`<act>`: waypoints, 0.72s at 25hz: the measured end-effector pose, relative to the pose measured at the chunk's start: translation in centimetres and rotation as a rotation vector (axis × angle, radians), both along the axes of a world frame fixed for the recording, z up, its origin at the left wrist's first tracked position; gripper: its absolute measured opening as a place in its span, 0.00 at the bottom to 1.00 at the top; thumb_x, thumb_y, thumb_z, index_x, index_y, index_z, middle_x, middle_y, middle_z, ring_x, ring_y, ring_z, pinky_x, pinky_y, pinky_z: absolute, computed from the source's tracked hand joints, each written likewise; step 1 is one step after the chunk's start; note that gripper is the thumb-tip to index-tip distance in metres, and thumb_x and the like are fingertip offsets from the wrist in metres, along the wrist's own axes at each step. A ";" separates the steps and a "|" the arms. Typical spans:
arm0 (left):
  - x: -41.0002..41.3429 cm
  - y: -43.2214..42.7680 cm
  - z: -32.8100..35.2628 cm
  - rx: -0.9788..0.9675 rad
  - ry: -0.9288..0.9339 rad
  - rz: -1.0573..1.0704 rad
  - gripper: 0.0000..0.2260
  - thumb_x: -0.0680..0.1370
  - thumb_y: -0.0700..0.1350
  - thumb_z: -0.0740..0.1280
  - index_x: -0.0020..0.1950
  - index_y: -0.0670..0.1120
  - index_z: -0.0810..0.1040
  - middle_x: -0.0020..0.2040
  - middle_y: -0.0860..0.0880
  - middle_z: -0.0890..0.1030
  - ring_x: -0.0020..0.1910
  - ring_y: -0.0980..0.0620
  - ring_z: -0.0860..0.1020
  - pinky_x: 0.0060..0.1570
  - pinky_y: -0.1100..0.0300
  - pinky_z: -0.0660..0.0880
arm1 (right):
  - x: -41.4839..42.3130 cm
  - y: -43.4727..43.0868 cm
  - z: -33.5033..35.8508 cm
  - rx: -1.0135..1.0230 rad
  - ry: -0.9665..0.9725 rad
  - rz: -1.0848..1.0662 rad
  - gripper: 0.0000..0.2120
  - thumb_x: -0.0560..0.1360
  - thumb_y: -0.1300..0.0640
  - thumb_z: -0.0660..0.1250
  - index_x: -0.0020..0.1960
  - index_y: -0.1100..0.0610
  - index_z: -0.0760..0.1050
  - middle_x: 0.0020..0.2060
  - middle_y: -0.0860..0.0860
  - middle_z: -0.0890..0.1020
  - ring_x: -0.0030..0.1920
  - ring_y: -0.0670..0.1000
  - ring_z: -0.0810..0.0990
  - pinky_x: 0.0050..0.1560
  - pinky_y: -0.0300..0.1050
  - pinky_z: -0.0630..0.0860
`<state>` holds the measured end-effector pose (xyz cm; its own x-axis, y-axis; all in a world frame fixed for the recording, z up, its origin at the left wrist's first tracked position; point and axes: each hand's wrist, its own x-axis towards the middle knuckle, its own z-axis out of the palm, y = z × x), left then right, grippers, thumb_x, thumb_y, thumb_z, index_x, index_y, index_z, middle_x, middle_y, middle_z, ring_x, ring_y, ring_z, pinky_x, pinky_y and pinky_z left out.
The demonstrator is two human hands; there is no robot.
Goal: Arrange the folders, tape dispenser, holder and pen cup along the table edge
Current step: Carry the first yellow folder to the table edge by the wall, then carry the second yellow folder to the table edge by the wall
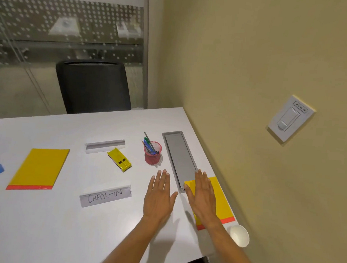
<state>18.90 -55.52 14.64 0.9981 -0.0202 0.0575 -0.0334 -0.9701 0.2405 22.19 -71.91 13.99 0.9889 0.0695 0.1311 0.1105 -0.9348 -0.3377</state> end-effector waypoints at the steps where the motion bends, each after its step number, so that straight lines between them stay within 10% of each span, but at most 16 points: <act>1: -0.6 1.1 0.9 0.006 -0.041 -0.012 0.31 0.80 0.59 0.59 0.77 0.41 0.63 0.78 0.43 0.63 0.78 0.44 0.61 0.80 0.50 0.51 | -0.6 1.3 0.8 -0.004 -0.015 0.001 0.35 0.79 0.35 0.47 0.79 0.55 0.52 0.79 0.51 0.56 0.79 0.50 0.51 0.79 0.47 0.50; 10: -7.6 13.9 7.2 0.010 -0.207 0.004 0.32 0.78 0.59 0.64 0.74 0.39 0.68 0.75 0.42 0.69 0.75 0.45 0.67 0.75 0.50 0.66 | -7.1 14.3 6.7 -0.108 -0.169 0.030 0.37 0.79 0.33 0.44 0.79 0.55 0.46 0.79 0.51 0.51 0.79 0.50 0.47 0.77 0.44 0.44; 15: -10.9 21.0 9.3 0.009 -0.202 0.036 0.34 0.81 0.62 0.52 0.80 0.43 0.49 0.82 0.45 0.50 0.81 0.46 0.49 0.79 0.54 0.40 | -11.0 20.8 8.7 -0.124 -0.211 0.036 0.39 0.78 0.32 0.43 0.79 0.56 0.42 0.79 0.51 0.48 0.79 0.49 0.44 0.79 0.43 0.41; 18: -13.2 25.7 11.0 0.035 -0.229 0.095 0.36 0.80 0.65 0.48 0.81 0.45 0.44 0.82 0.46 0.45 0.81 0.47 0.45 0.80 0.53 0.44 | -13.6 25.7 10.7 -0.091 -0.227 0.079 0.38 0.79 0.33 0.46 0.79 0.56 0.44 0.79 0.51 0.47 0.79 0.50 0.46 0.78 0.44 0.42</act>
